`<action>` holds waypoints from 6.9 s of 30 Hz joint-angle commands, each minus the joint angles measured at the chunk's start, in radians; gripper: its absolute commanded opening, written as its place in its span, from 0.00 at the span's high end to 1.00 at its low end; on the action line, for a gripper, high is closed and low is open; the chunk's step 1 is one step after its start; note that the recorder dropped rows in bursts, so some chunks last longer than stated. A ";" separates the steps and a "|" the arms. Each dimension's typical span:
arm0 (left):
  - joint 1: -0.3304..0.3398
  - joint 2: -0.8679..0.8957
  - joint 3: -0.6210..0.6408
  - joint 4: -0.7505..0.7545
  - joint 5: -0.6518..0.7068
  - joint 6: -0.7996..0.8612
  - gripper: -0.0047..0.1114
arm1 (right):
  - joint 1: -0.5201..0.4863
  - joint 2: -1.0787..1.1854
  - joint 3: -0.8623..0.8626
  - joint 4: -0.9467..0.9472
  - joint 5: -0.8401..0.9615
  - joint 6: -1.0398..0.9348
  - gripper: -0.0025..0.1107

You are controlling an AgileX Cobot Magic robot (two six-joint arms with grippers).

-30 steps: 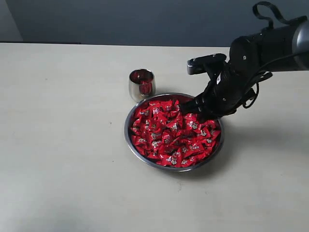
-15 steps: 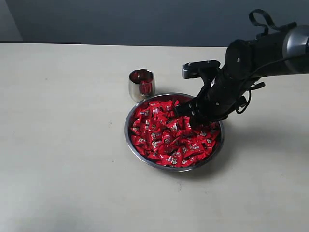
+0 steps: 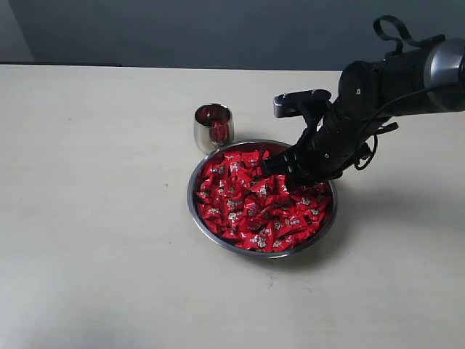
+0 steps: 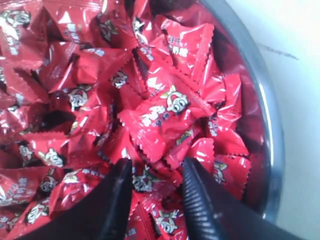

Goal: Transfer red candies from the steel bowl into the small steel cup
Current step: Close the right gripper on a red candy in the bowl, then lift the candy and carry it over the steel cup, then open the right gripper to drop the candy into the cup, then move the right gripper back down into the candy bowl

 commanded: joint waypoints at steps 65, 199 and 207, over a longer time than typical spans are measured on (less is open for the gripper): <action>-0.005 -0.004 0.004 0.006 -0.002 -0.003 0.96 | -0.004 0.028 -0.005 0.247 -0.010 -0.162 0.68; -0.005 -0.004 0.004 0.006 -0.002 -0.003 0.96 | -0.014 -0.210 0.144 0.082 -0.359 -0.138 0.98; -0.005 -0.004 0.004 0.006 -0.002 -0.003 0.96 | -0.015 -0.185 0.144 0.097 -0.216 -0.111 0.98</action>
